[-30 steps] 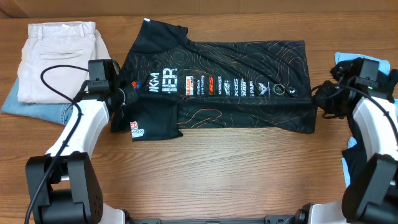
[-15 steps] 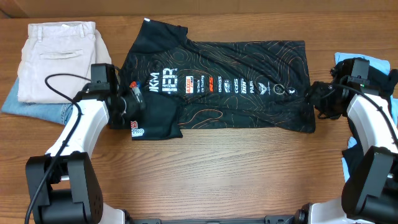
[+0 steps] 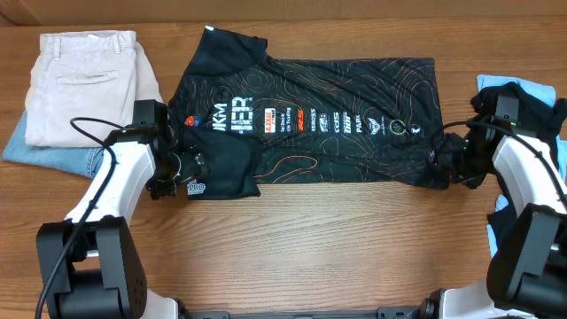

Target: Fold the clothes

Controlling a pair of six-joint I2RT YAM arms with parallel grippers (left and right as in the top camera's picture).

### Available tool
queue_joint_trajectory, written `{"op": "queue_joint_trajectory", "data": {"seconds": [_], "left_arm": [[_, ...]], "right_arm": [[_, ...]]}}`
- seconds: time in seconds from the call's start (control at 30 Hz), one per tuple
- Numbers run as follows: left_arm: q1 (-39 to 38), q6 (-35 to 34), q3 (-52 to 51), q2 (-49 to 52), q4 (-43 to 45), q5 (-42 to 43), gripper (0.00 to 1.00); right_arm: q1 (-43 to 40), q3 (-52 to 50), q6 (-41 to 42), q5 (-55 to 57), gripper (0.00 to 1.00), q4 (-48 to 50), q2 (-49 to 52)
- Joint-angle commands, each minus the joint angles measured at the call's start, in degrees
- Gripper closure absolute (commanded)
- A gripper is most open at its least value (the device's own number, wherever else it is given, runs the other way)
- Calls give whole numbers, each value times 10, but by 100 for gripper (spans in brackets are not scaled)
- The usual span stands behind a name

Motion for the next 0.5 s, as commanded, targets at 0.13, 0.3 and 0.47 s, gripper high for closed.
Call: {"op": "queue_joint_trajectory", "data": {"seconds": [0.13,0.3,0.47], "left_arm": [[-1,11,-1,3,-2,-83,13],[-1,7,-2,12,-4,-102,16],[-1,7,-2,37,-1,-56,25]], "right_arm": [[-2,-3,1,8,33,-8,5],[-2,-3,-1,12,33,-18,5],[-2,-3,0,12,33,-27,5]]}}
